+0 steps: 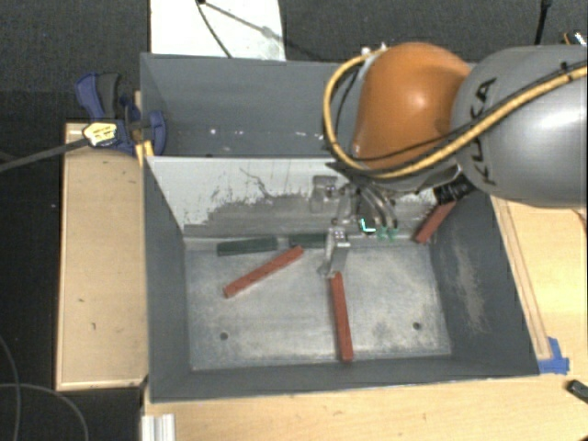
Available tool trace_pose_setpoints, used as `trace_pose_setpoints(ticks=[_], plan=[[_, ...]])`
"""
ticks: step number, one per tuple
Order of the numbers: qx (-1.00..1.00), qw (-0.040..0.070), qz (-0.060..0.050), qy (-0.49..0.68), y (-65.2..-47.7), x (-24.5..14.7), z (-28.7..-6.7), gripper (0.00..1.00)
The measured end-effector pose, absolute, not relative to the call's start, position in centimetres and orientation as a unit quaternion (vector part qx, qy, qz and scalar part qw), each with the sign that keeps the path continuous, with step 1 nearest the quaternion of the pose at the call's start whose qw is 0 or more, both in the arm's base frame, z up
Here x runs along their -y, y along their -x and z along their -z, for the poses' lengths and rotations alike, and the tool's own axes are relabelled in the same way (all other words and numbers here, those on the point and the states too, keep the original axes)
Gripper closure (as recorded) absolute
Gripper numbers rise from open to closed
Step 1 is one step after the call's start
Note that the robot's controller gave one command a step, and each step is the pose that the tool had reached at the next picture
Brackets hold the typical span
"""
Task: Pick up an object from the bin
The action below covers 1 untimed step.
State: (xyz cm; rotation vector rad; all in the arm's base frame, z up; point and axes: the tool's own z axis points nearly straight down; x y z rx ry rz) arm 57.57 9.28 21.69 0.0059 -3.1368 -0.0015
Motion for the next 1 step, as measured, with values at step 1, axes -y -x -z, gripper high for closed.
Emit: trace_pose_setpoints(ticks=[1], plan=[[0.996,0.002,0.000,-0.084,-58.66,-16.87,-8.43,0.00]])
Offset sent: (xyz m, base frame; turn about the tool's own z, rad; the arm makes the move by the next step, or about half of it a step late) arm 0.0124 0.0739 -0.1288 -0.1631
